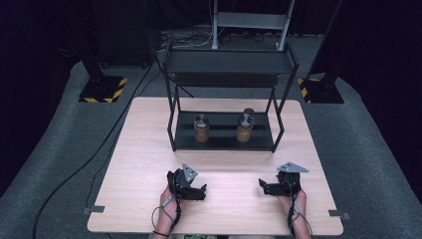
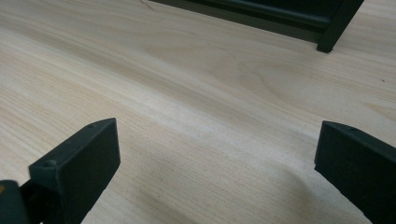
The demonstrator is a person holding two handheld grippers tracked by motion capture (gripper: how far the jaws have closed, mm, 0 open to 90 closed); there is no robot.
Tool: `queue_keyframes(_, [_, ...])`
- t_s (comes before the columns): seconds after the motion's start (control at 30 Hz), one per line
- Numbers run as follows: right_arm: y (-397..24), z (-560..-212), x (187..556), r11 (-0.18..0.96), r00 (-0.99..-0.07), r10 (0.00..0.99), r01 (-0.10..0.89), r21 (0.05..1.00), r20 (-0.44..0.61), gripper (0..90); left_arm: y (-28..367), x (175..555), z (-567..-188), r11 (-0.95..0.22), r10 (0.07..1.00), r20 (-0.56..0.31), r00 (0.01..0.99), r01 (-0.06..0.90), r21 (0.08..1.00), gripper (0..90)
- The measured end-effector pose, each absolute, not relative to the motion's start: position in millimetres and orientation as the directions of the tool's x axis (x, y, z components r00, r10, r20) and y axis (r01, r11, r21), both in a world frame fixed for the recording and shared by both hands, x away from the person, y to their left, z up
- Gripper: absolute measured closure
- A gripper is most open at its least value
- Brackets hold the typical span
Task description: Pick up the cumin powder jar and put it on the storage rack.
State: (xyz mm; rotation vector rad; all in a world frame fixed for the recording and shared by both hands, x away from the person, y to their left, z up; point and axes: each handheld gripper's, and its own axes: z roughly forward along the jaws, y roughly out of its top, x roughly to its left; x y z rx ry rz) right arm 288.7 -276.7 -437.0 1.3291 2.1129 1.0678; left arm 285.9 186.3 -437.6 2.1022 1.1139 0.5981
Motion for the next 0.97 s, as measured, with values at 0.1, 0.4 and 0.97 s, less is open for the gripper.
queue_keyframes(0.1, [-273.7,-437.5,286.0,0.263,-0.457,0.889,0.555,0.789,0.025,0.0,186.1,285.7,-437.5,-0.408,0.844,0.084,0.529,0.534,0.74,1.7])
queue_keyframes(0.4, [-276.0,-437.5,288.4,0.256,-0.461,0.887,0.565,0.785,0.042,0.0,185.8,285.4,-437.7,-0.409,0.844,0.086,0.529,0.533,0.741,1.7])
queue_keyframes(0.97, [-280.9,-439.7,287.3,0.236,-0.465,0.883,0.557,0.796,0.064,0.0,184.9,284.8,-437.9,-0.41,0.846,0.09,0.526,0.531,0.742,1.4])
